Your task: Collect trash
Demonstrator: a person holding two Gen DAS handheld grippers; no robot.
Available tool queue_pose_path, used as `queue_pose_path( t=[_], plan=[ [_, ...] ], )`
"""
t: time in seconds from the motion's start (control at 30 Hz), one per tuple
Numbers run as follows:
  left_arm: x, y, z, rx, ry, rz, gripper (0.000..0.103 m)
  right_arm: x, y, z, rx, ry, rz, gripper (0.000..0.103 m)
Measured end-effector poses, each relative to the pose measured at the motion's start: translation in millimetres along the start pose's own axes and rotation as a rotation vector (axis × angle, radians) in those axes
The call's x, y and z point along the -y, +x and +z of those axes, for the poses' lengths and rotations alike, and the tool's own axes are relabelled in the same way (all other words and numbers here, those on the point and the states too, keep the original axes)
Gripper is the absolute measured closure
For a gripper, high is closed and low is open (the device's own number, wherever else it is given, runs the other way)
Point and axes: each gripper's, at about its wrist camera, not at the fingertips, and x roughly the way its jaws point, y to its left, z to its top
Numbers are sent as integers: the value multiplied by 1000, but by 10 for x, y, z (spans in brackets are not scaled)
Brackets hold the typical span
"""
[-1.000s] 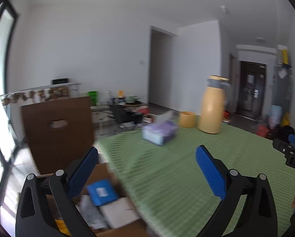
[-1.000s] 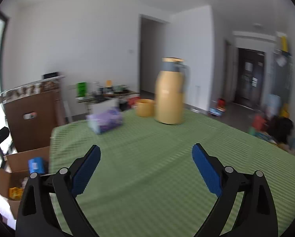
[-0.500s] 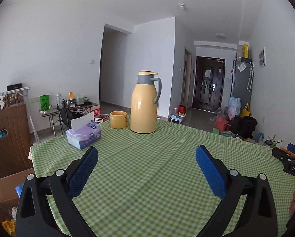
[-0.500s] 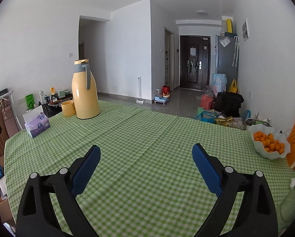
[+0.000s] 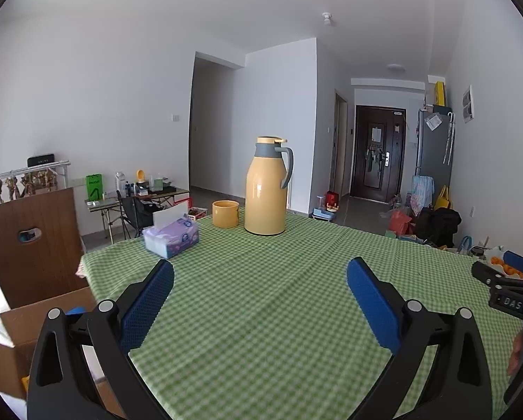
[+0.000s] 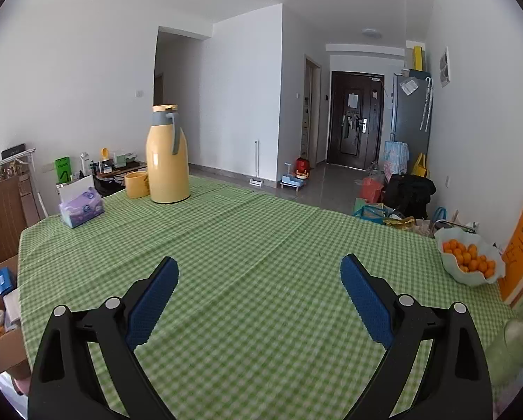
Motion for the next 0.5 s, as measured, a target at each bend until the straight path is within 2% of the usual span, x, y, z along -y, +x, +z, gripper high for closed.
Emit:
queue_pose_path(
  t=[0.2, 0.4, 0.5],
  plan=[
    [-137, -653, -206, 9, -31, 49, 7, -128, -434, -290, -23, -22, 36, 13],
    [-297, -1327, -542, -15, -59, 161, 7, -365, -875, -639, -35, -78, 108, 13],
    [-340, -1608, -686, -20, -63, 186, 7, -473, -1084, -837, -32, -97, 119, 13]
  ],
)
